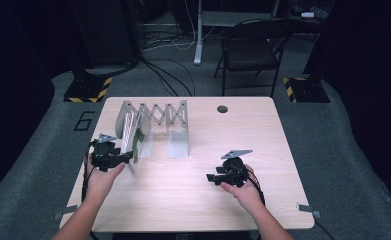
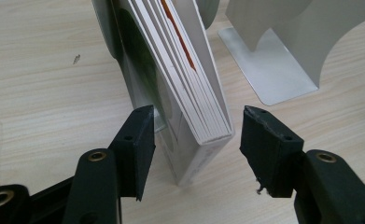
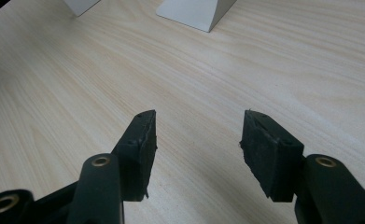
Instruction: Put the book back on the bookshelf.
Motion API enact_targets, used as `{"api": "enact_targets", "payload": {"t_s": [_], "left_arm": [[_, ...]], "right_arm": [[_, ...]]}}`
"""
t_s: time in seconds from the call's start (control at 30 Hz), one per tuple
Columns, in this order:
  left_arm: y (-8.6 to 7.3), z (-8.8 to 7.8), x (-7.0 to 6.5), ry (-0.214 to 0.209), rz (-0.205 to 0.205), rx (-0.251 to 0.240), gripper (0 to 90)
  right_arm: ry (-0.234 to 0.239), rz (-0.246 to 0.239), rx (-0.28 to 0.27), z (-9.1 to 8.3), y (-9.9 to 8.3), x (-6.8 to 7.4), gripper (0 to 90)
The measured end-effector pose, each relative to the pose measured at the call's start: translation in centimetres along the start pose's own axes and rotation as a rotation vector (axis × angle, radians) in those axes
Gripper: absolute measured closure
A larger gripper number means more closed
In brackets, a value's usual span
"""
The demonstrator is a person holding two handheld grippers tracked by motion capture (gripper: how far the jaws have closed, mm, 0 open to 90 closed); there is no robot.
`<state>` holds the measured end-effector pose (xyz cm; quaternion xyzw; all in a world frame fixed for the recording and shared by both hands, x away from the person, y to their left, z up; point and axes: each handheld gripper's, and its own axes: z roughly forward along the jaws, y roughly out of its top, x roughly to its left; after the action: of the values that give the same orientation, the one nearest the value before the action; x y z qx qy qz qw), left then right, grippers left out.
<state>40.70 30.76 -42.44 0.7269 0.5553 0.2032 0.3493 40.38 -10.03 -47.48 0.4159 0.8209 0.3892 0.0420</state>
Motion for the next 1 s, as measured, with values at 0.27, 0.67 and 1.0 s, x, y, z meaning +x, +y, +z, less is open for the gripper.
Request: {"api": "enact_targets", "payload": {"t_s": [0.27,0.67,1.0], "left_arm": [[-1.0,-1.0,-0.2,-0.027,0.011,-0.006,44.4],[-2.9,-1.7,-0.7,-0.075,0.007,-0.013,44.0],[-4.7,-1.8,-1.7,-0.116,0.009,-0.014,43.7]], "right_arm": [[-0.002,0.007,0.002,0.0,0.0,0.1,45.0],[-0.006,0.005,-0.001,0.0,0.0,0.1,44.9],[-0.004,-0.013,-0.01,-0.1,-0.1,-0.1,44.8]]}}
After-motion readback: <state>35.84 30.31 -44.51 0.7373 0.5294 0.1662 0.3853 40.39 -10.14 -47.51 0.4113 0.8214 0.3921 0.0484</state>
